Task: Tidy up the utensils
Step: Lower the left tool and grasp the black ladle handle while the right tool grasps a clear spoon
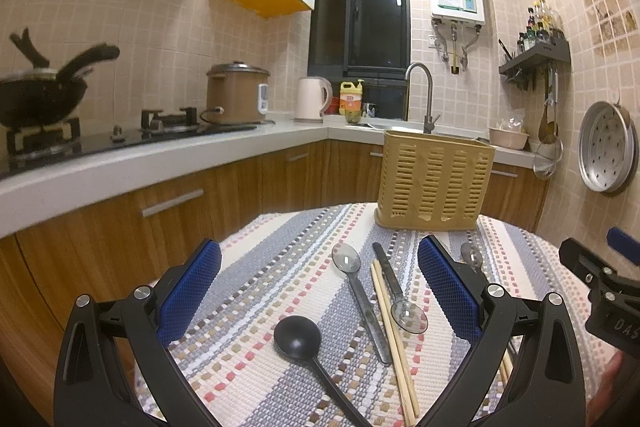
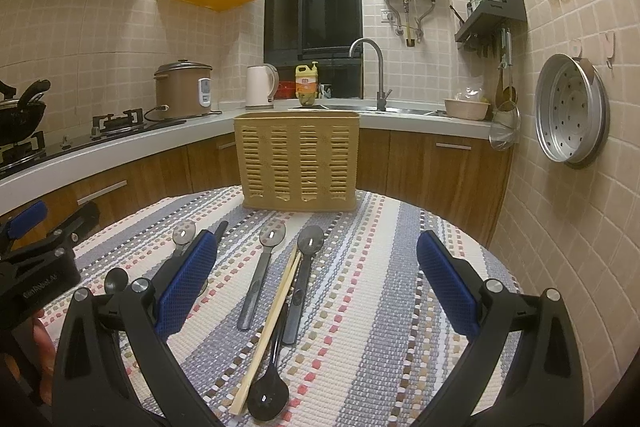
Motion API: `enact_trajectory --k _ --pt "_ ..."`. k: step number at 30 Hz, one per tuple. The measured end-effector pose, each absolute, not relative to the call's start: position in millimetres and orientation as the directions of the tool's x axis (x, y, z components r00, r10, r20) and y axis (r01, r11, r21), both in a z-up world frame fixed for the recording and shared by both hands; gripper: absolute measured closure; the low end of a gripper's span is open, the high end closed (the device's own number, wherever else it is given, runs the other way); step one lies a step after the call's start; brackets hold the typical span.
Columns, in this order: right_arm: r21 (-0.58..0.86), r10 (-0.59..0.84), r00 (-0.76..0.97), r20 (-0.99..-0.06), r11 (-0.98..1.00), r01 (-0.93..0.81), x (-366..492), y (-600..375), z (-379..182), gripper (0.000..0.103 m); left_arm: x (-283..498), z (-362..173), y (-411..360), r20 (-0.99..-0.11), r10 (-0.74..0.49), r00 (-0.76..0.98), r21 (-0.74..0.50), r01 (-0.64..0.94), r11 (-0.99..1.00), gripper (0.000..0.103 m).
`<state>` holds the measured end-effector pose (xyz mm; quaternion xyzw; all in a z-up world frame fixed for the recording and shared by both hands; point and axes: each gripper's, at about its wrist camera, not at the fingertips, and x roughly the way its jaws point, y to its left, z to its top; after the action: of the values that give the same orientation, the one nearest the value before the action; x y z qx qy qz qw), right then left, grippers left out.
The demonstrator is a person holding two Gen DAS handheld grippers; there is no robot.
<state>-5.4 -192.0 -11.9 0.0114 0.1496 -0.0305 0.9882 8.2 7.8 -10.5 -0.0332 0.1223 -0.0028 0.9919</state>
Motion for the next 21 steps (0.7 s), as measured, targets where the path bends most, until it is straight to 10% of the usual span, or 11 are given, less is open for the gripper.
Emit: enact_trajectory --k 10,21 --pt "0.051 0.034 0.891 -0.453 0.999 -0.011 19 -197 -16 0.012 51 -14 75 -0.567 -0.265 0.780 -0.300 0.104 0.948 0.027" --pt "0.069 0.106 0.759 -0.642 0.994 -0.080 67 -205 -15 0.046 90 -51 80 -0.771 -0.378 0.513 -0.409 0.056 0.911 0.042"
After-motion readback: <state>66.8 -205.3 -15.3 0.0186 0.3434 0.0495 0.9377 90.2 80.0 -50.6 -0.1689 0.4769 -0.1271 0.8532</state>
